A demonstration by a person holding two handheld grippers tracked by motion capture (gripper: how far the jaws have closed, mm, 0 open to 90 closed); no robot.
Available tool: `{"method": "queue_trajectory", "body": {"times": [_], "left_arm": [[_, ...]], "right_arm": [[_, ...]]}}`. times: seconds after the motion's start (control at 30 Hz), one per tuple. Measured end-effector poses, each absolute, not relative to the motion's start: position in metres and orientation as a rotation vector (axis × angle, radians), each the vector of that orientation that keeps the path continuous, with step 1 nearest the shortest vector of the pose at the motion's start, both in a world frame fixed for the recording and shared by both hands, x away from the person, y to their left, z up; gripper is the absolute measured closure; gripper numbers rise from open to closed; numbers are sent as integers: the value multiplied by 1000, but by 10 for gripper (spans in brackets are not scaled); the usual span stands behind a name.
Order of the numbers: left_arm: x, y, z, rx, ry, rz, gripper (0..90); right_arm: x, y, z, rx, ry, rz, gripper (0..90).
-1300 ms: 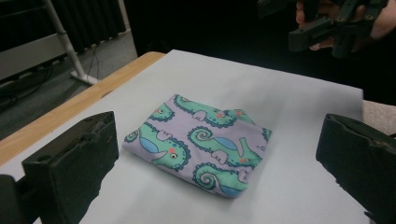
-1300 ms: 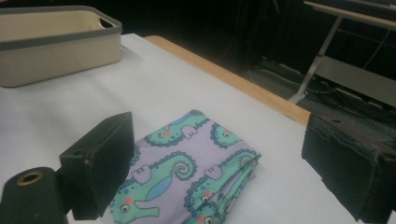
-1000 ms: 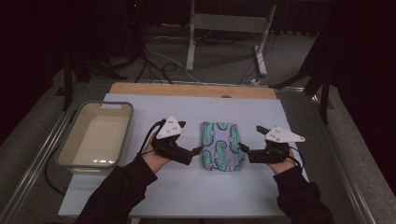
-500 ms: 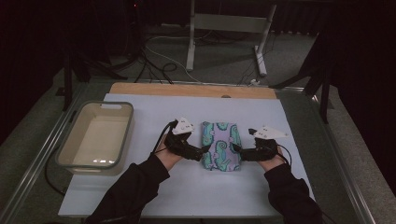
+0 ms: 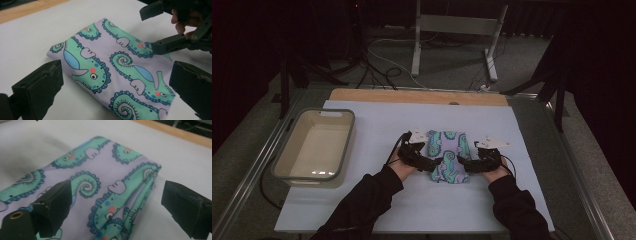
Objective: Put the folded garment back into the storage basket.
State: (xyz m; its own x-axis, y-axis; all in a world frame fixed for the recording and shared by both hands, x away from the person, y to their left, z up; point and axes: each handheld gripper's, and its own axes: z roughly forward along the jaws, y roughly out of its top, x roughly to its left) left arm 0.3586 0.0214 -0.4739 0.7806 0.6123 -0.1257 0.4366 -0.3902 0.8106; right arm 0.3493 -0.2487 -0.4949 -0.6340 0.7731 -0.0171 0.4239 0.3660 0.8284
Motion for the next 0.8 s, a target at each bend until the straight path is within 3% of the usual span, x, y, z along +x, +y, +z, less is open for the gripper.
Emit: {"method": "queue_trajectory", "body": {"times": [0.3, 0.8], "left_arm": [[373, 15, -491, 2014, 829, 212, 0], [384, 5, -514, 2110, 991, 120, 1]], "right_arm": [[361, -251, -509, 1117, 2257, 1144, 98], [372, -252, -525, 1254, 2330, 1138, 97]]}}
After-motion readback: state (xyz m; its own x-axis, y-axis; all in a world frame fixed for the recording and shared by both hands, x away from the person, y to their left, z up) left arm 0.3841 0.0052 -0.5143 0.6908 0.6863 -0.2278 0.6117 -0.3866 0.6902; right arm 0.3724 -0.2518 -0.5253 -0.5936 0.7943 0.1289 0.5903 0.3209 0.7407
